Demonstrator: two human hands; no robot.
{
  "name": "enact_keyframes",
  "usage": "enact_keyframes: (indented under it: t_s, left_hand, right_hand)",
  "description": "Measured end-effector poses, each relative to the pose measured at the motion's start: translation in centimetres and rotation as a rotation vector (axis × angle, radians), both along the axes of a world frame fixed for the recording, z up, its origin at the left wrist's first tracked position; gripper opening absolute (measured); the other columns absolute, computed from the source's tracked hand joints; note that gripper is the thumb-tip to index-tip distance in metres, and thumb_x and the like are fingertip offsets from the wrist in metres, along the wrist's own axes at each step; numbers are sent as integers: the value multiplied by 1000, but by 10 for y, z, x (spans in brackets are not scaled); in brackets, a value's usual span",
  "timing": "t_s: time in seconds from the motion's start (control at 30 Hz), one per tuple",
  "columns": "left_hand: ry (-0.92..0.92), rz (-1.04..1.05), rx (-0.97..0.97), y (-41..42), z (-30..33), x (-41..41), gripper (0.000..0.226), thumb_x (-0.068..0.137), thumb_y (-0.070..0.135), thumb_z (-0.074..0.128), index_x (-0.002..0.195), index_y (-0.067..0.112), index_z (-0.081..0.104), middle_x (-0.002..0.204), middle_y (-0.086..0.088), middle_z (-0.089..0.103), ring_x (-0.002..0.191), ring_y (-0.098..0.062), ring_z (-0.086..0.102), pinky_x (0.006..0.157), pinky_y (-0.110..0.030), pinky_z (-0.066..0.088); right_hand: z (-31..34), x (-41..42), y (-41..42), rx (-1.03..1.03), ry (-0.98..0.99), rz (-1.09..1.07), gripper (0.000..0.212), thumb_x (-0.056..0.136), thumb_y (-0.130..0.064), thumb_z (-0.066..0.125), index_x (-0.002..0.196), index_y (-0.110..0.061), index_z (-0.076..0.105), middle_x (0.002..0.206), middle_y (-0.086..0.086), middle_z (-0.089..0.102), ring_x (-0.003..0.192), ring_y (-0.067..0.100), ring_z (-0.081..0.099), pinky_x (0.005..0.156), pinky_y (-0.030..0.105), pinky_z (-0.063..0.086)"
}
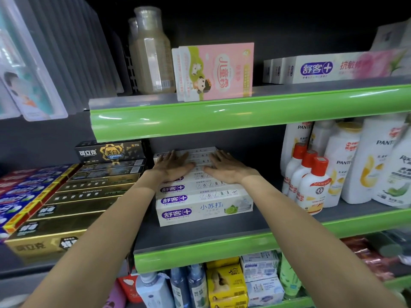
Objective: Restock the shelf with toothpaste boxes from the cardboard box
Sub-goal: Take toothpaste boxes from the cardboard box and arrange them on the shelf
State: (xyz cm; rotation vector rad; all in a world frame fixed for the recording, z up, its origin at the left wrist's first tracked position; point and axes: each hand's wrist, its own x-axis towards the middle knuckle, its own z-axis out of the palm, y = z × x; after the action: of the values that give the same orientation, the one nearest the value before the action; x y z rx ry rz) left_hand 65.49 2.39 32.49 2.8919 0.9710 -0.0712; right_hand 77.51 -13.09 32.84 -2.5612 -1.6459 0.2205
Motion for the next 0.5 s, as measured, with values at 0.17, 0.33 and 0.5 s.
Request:
enact_keyframes:
  t_s: [0.17,0.33,0.5]
  left_hand:
    - [-9,-1,-5,1,-1,2,69,91,65,19,150,33,2,158,-10,-7,146,-23,-7,119,-40,-1]
    - [-55,-22,-21,-9,5,2,66,95,57,25,151,29,5,159,-1,-4,146,-19,-3,116,-36,2]
    - [-49,-30,-11,-10,4,3,71,92,64,21,151,27,3,159,0,-5,146,-19,-5,117,-38,0]
  right_hand:
    - [-1,2,1,-3,22,12,72,97,-57,15,151,-13,-5,158,9,-12,146,20,-12,116,32,-5]
    - [-4,-6,8,40,10,8,72,97,-57,15,151,-12,1,159,11,-7,146,23,-7,118,36,1]
    - [-11,-3,14,79,-13,-25,73,96,-58,17,150,-10,10,158,15,7,146,27,5,118,40,13]
